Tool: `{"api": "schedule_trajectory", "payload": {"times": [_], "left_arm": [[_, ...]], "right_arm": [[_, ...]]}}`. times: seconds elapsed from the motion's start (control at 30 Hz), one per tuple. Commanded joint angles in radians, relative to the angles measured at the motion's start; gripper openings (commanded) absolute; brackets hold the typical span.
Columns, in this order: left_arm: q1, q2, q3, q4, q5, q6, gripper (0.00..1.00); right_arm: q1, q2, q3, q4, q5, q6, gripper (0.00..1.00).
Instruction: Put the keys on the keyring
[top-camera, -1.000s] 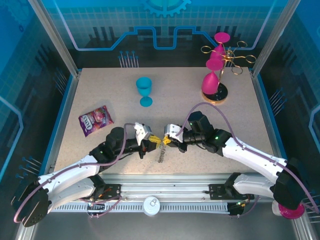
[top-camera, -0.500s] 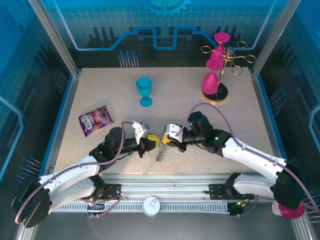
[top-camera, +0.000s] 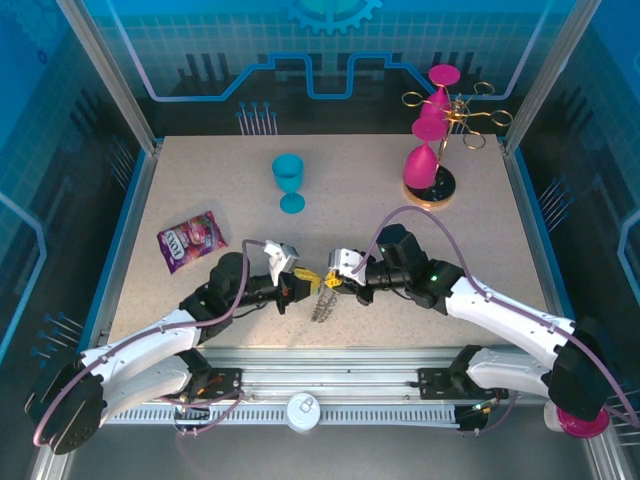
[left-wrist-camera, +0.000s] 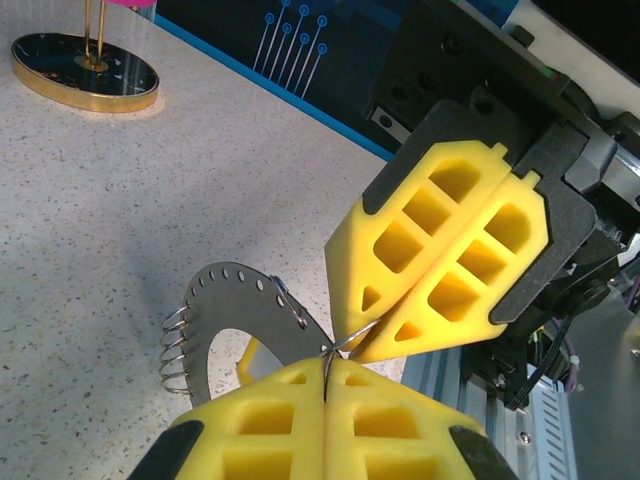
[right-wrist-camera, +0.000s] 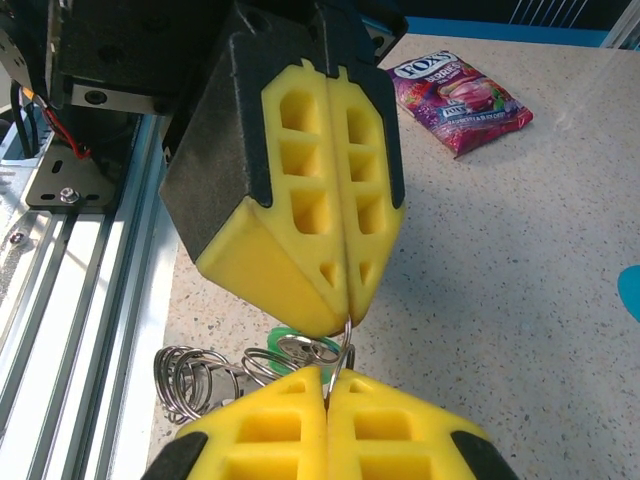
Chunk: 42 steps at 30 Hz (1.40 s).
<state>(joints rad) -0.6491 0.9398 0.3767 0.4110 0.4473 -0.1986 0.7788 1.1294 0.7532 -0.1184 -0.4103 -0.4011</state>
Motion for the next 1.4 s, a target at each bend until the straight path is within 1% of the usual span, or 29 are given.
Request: {"api": "schedule_trajectory", "payload": {"times": [0.0,0.37,0.67,0.83,1.17,1.37], "left_arm": [[0.039,0.015,-0.018,0.006,-0.036,-0.036,0.00],[0.054,0.047,-0.009,0.012,0.007,-0.075,0.00],[0.067,0.072,-0.001,-0.005,0.041,-0.120,0.00],[0.068,0.091,0.008,-0.031,0.057,-0.145,0.00],[0.070,0.096,0.015,-0.067,0.050,-0.177,0.00],[0.075,0.098,0.007,-0.037,0.062,-0.217,0.00]], "right_arm": [[0.036,-0.035,0.000,0.016,-0.083,-0.011,0.00],[0.057,-0.036,0.012,0.005,-0.054,-0.034,0.00],[0.064,-0.038,-0.003,0.027,0.019,-0.044,0.00],[0.064,-0.033,-0.011,0.046,0.009,-0.044,0.00],[0.063,-0.039,-0.019,0.057,-0.022,-0.049,0.00],[0.063,-0.040,-0.029,0.071,-0.011,-0.046,0.00]]}}
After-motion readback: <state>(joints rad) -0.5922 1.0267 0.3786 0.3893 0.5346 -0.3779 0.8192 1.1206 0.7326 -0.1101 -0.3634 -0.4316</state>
